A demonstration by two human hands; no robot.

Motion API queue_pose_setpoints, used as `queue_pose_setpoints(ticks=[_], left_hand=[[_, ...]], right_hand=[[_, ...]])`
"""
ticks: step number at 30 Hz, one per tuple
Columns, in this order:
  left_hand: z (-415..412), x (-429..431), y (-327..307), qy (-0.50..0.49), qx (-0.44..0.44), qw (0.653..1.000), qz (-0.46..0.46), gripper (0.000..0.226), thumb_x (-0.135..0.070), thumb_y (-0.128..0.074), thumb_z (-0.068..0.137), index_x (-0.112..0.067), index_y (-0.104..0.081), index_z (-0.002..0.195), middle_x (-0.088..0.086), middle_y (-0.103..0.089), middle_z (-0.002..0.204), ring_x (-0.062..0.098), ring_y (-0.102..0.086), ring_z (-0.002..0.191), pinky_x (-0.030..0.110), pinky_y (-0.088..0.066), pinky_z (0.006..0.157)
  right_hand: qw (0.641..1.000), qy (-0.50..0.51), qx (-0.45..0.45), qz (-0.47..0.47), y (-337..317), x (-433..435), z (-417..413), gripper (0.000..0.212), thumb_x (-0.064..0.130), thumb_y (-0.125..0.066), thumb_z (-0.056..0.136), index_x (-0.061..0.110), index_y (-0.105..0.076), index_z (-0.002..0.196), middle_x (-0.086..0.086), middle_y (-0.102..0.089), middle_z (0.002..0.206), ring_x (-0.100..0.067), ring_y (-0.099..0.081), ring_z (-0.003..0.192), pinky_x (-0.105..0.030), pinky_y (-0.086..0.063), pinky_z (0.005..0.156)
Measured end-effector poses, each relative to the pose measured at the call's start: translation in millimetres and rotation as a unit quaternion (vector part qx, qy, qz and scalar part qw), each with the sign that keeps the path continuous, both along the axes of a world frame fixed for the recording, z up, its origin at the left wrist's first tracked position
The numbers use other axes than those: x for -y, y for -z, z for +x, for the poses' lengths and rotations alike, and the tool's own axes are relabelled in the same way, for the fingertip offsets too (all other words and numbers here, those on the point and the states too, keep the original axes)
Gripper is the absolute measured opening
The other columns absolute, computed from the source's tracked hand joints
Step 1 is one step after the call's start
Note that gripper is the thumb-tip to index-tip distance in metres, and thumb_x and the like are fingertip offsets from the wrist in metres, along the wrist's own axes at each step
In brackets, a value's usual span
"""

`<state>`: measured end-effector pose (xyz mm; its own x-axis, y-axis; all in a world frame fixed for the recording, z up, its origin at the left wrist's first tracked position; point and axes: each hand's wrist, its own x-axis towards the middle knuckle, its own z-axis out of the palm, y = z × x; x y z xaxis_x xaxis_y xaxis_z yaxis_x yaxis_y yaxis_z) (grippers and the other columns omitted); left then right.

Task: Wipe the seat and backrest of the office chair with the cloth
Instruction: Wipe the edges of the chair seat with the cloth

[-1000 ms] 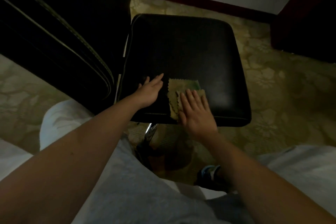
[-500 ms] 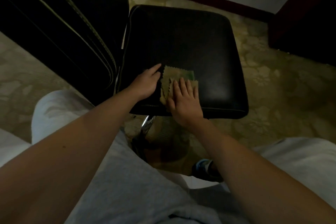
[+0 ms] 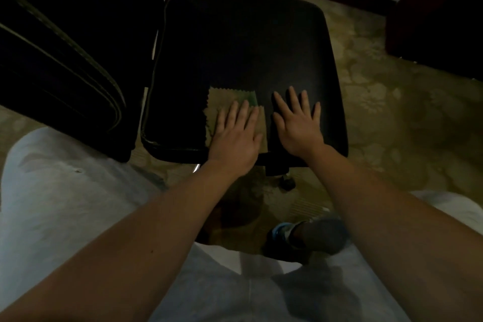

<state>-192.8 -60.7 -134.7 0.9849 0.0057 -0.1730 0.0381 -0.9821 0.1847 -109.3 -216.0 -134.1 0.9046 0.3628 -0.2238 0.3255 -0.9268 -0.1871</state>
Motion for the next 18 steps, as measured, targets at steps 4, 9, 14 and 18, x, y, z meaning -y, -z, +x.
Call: queue_pose_setpoints(ticks=[4,9,14,18], left_hand=[[-2.9,-9.5,7.5,0.014,0.025,1.000,0.006,0.062,-0.046,-0.018,0.108,-0.021,0.000,0.162,0.004,0.001,0.171,0.024,0.004,0.157,0.045,0.007,0.125],[-16.5,-40.3,8.0,-0.030,0.019,0.999,0.008,0.062,-0.046,-0.014,0.108,-0.021,0.000,0.162,0.005,0.000,0.171,0.025,0.003,0.157,0.047,0.004,0.127],[-29.5,-33.6,6.9,-0.082,0.010,0.996,0.033,0.062,-0.044,-0.014,0.108,-0.018,0.004,0.161,0.010,0.000,0.170,0.031,0.002,0.157,0.051,0.004,0.125],[-31.7,-5.9,7.6,-0.055,0.000,0.998,0.025,0.063,-0.045,-0.008,0.105,-0.018,0.009,0.160,0.010,0.006,0.170,0.032,0.008,0.156,0.052,0.008,0.125]], right_hand=[[1.000,0.005,0.012,-0.006,4.4,-0.3,-1.5,0.056,0.049,-0.016,0.106,0.037,-0.004,0.159,0.000,0.006,0.168,-0.027,0.013,0.154,-0.057,0.009,0.120],[0.999,0.019,0.035,0.005,10.7,-5.8,-8.5,0.056,0.051,-0.015,0.105,0.038,-0.007,0.159,0.000,0.000,0.169,-0.027,0.009,0.154,-0.058,0.007,0.121],[0.998,0.039,0.044,-0.024,11.3,-15.6,-16.5,0.058,0.052,-0.012,0.104,0.036,-0.004,0.159,-0.002,0.002,0.169,-0.030,0.009,0.154,-0.061,0.006,0.120],[0.997,0.049,0.042,-0.033,11.7,-22.5,-23.0,0.060,0.053,-0.008,0.104,0.034,-0.001,0.160,-0.003,0.004,0.168,-0.031,0.010,0.154,-0.062,0.008,0.119]])
